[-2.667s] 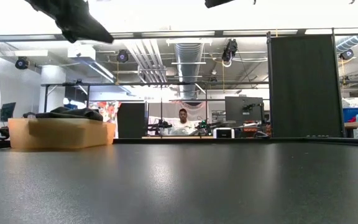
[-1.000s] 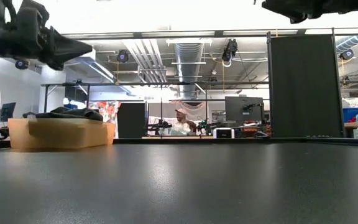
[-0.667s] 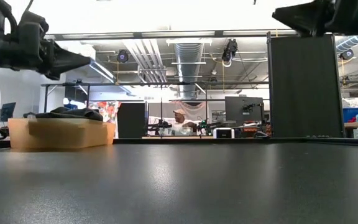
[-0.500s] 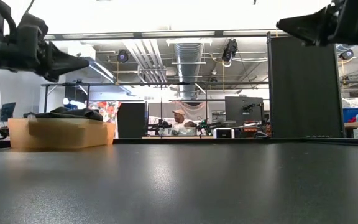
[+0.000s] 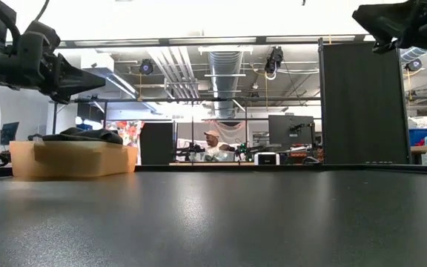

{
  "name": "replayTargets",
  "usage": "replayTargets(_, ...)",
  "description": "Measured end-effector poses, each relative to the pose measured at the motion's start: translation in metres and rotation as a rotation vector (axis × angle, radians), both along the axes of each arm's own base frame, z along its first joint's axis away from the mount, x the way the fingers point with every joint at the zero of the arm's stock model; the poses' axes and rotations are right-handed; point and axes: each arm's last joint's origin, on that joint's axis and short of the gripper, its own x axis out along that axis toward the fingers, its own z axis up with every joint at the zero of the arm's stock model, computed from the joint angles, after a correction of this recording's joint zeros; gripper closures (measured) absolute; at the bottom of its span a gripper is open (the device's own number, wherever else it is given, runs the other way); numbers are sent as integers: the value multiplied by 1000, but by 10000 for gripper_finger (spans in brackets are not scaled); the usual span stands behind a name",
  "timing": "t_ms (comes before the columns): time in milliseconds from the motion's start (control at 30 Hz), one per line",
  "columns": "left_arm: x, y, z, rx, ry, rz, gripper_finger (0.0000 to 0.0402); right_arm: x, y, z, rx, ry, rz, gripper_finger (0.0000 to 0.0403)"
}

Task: Sort towels by color in basket
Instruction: Return to Home Position

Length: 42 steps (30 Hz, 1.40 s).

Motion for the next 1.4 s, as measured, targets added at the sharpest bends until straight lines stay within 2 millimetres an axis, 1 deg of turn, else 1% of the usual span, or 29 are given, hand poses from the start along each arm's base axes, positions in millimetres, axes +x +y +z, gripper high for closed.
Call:
replayTargets(167, 1, 0, -1, -56, -5, 2, 402, -4, 0, -1, 6, 3, 35, 321)
replayTargets(233, 1, 0, -3, -63, 11, 10, 402, -4, 2, -3, -9, 18, 95, 329)
replayTargets(300, 2, 1, -4, -62, 24, 37, 402, -6, 3, -1, -40, -5, 141, 338)
replayTargets(433, 3, 3, -6, -72, 47, 101, 402, -9, 3, 3, -88, -56, 120, 357)
replayTargets(533, 4, 3, -8, -73, 70, 103, 402, -9, 3, 2, -125, -48, 113, 371)
replayTargets(600, 5, 3, -9, -77, 87, 103, 402, -9, 4, 3, -181, -62, 120, 379)
replayTargets(667, 6, 3, -11, -81, 100, 104, 402, -11, 4, 7, -250, -115, 100, 387)
replayTargets(800, 7, 2, -13, -144, 104, 111, 402, -23, 5, 21, -370, -313, 103, 393)
replayTargets(833, 8, 2, -14, -146, 112, 112, 402, -23, 5, 21, -376, -314, 107, 393)
replayTargets(900, 8, 2, -16, -144, 128, 114, 402, -21, 5, 18, -367, -281, 110, 393)
replayTargets(1000, 9, 2, -18, -144, 150, 116, 402, -16, 4, 12, -315, -181, 77, 393)
replayTargets(1167, 11, 2, -20, -160, 168, 121, 402, -14, -3, 7, -82, -100, -79, 394)
replayTargets(1267, 11, 2, -21, -172, 170, 123, 402, -11, -4, 2, 18, -50, -99, 393)
replayTargets(1400, 12, 2, -21, -192, 162, 125, 402, -7, -4, -10, 26, 80, -117, 392)
